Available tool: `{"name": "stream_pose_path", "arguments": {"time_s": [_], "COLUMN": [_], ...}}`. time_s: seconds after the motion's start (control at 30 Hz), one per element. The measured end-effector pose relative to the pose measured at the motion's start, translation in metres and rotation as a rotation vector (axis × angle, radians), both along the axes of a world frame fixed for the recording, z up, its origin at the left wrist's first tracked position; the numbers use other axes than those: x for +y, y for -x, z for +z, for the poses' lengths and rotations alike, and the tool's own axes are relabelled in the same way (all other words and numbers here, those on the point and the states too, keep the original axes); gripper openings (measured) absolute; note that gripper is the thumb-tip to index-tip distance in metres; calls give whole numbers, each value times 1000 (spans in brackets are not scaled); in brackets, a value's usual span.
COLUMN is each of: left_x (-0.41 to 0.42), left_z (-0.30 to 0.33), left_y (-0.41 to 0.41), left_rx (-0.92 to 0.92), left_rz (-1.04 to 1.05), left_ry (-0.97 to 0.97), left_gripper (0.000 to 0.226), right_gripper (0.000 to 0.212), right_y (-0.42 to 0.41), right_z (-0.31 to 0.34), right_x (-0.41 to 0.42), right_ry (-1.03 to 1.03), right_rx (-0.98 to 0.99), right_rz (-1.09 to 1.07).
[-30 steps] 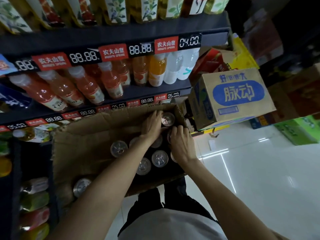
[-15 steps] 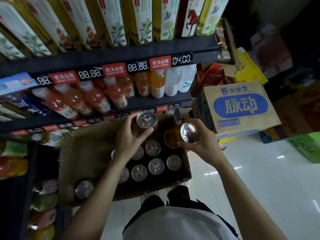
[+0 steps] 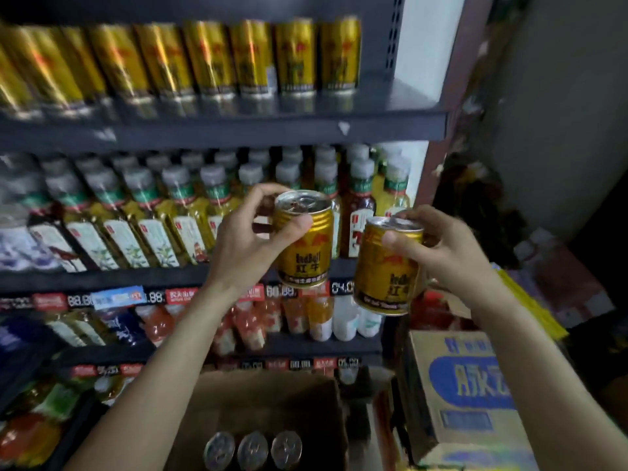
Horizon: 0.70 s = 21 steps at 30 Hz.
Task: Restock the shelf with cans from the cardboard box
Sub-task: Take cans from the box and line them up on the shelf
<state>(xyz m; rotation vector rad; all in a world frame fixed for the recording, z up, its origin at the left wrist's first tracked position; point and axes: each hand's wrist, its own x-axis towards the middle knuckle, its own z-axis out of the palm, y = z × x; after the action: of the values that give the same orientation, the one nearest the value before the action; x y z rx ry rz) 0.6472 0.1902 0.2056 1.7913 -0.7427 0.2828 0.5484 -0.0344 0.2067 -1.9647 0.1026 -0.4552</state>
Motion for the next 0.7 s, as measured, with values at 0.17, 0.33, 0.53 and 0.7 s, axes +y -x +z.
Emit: {"name": "stream_pose_path", "arguments": {"time_s": [0.17,0.33,0.53,0.7], "left_x": [-36,-73,-123,-144], "left_z": [82,143,150,136], "left_y": [-10,-35,-75,-97], "left_rx": [-180,-257,-149,-83], "left_rz": [21,113,228,323], "left_ry": [81,118,103,77], "left_gripper": [43,48,60,62], "right_gripper": [44,51,53,52], "right_y": [-15,-44,-121,-193], "right_z": [91,155,179,176], "right_x": [-37,-69,-114,-139], "right_ry": [115,144,120,23], "right_rx": [-134,-255,-265,-100], "right_rz": [45,52,-16,24]}}
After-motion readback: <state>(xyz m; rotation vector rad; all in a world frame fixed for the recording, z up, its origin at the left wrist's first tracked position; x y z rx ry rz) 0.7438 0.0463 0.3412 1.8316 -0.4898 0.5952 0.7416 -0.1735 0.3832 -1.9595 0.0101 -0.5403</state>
